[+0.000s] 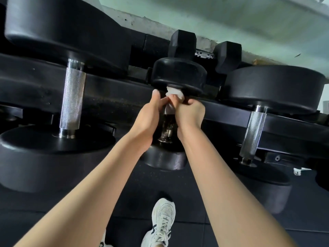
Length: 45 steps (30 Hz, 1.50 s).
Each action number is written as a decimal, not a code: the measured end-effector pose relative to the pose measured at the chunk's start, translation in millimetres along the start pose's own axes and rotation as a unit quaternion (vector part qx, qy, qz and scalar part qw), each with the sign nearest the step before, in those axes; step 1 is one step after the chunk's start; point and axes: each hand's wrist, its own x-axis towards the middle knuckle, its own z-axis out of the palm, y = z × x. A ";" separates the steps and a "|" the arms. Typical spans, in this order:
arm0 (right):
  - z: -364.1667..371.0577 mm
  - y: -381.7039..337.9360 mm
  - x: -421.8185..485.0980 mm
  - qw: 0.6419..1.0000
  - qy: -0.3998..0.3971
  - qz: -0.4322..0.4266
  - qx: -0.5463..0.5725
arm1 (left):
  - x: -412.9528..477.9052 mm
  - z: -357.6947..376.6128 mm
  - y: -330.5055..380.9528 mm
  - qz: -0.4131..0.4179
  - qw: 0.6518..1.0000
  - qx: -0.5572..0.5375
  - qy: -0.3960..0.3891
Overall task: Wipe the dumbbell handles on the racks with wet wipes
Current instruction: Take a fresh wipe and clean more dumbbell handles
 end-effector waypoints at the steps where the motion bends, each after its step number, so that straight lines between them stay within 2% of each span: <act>1: -2.4 2.3 -2.2 1.000 -0.005 0.009 0.001 | -1.9 -3.5 -3.6 -0.010 1.000 -0.018 -0.012; 3: -8.3 9.4 -8.6 0.999 -0.019 0.008 -0.026 | -9.0 -13.2 -14.6 -0.033 0.999 -0.029 -0.024; 7: -14.9 10.1 -12.7 0.997 -0.049 0.014 -0.054 | -13.2 -22.3 -17.2 -0.054 0.997 0.020 -0.054; 12: -7.3 -12.3 1.7 0.999 -0.051 0.008 -0.017 | 0.5 -19.2 -1.4 -0.043 0.996 0.053 -0.062; 17: -16.6 -3.8 -5.7 0.994 -0.079 0.017 -0.079 | -0.7 -23.4 -10.4 -0.049 0.992 0.077 -0.083; 24: -27.6 25.1 -27.8 0.971 -0.108 0.050 -0.206 | -11.3 -28.3 -31.8 -0.086 0.963 0.244 -0.077; 31: -41.1 23.3 -42.5 0.949 -0.114 -0.002 -0.292 | -18.9 -33.0 -15.4 -0.052 0.921 0.384 -0.046; 34: -56.3 13.5 -49.8 0.971 -0.080 -0.006 -0.225 | -26.0 -36.0 -3.7 -0.029 0.947 0.314 -0.059; 38: -85.2 -4.6 -83.4 0.989 -0.129 -0.015 -0.065 | -60.2 -37.0 7.2 -0.007 0.976 0.215 -0.017; 41: -99.6 -20.9 -110.0 0.984 -0.176 -0.013 0.010 | -101.4 -39.2 9.6 0.009 0.983 0.181 0.027; 45: -107.8 -43.3 -138.1 0.961 -0.255 0.057 0.092 | -147.3 -45.0 21.8 0.024 0.983 0.173 0.051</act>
